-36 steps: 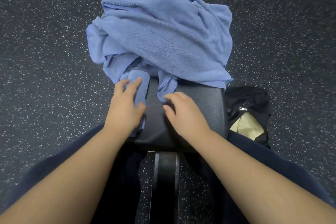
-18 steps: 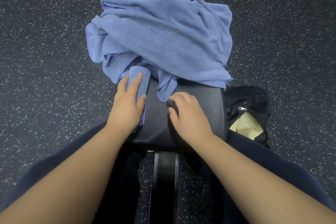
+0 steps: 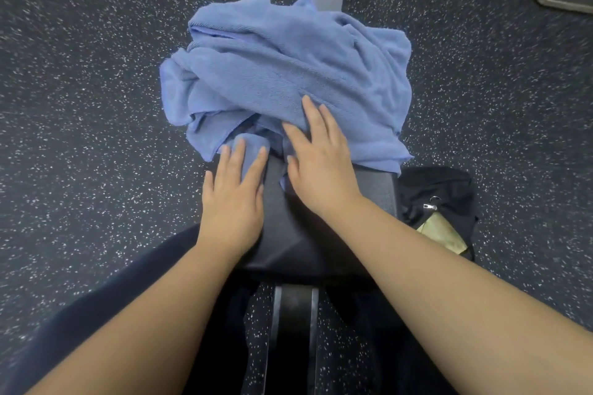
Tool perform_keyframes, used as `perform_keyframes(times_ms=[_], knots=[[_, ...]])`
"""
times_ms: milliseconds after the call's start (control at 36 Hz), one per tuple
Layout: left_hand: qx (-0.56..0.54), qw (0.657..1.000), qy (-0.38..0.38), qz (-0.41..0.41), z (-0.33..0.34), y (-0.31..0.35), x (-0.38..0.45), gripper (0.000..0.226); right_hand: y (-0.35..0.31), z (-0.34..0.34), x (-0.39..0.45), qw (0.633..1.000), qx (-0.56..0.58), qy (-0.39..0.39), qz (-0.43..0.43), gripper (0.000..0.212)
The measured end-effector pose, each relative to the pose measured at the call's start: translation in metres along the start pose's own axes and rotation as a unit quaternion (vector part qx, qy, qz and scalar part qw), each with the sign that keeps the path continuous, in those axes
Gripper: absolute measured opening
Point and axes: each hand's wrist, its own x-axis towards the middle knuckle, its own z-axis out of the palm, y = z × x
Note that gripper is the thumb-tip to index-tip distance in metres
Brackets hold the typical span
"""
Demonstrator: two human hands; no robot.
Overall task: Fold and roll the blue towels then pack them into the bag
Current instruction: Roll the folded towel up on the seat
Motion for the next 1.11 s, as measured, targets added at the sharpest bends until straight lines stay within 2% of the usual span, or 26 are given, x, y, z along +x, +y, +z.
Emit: perform_keyframes(times_ms=[167,389,583,694,944,1111], knots=[[-0.01,1.0,-0.022,-0.014,-0.005,0.001,0.0,0.06,-0.002,-0.006,-0.003,0.999,0.047,0.017,0.002,0.051],[-0.03,0.999,-0.016,-0.009,-0.008,0.003,-0.002,0.059,-0.013,-0.013,-0.018,0.991,0.111,0.078,0.008,0.034],[-0.04,0.999,-0.018,-0.015,-0.011,0.002,-0.006,0.056,-0.016,-0.022,-0.018,0.989,0.12,0.081,0.026,0.036],[-0.059,0.998,-0.013,-0.016,-0.015,0.002,-0.007,0.062,-0.015,-0.026,-0.019,0.989,0.122,0.076,0.026,0.035],[-0.098,0.995,0.005,-0.036,-0.017,0.0,-0.006,0.056,-0.017,-0.032,-0.025,0.988,0.137,0.059,0.035,0.034],[-0.142,0.987,0.015,-0.077,-0.019,-0.006,-0.004,0.052,-0.018,-0.04,-0.026,0.985,0.156,0.056,0.046,0.041]])
